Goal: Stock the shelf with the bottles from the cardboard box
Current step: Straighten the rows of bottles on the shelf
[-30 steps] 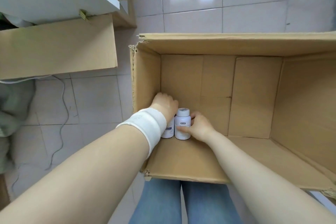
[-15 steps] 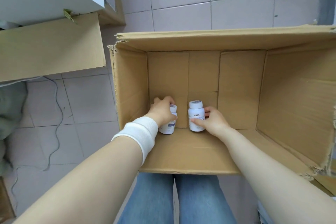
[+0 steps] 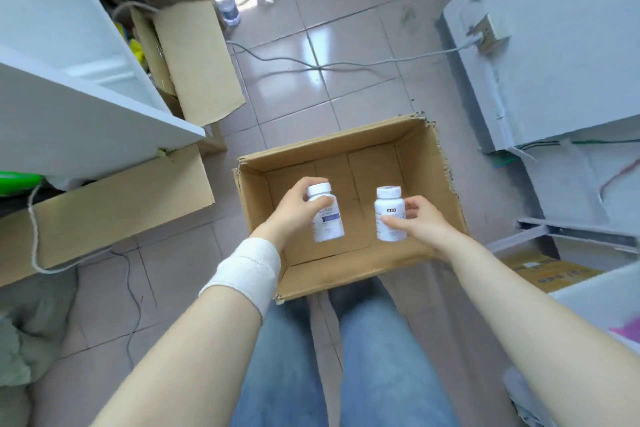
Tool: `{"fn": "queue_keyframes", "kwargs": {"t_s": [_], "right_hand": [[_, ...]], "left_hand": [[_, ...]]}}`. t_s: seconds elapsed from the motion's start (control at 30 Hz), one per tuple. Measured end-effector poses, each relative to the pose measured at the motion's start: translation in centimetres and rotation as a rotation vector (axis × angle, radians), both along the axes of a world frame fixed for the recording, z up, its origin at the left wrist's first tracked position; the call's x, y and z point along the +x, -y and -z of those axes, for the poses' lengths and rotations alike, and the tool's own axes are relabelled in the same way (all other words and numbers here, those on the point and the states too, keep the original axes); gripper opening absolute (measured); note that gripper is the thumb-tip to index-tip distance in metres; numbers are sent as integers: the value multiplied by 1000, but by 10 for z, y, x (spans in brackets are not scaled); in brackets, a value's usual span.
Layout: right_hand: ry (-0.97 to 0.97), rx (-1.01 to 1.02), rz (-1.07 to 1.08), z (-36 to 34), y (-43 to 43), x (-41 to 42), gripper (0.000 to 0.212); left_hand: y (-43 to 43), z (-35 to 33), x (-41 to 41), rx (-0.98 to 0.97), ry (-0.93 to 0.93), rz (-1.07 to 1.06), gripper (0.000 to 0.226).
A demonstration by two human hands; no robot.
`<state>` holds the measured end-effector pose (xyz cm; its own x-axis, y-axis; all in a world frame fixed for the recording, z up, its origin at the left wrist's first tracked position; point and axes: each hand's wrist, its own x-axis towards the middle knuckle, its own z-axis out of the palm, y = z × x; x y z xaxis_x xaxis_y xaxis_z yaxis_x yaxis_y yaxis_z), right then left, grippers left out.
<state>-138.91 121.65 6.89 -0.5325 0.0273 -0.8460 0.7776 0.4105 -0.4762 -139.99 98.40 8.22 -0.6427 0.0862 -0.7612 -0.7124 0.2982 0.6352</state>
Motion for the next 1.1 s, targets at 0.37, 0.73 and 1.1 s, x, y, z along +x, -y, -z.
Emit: {"fn": "queue_keyframes", "kwargs": {"t_s": [0.37,0.73,1.1], "right_hand": [[-412,-26,572,-193,4,139,45],[-784,165,1112,-319,-36,368,23],[-1046,390,1436,-397,-104,723,25]], "left_hand": [[-56,-181,32,305,-370,413,41],[-193,-329,201,689,-493,833,36],[-334,-438,538,998,-615,1132,28]]}}
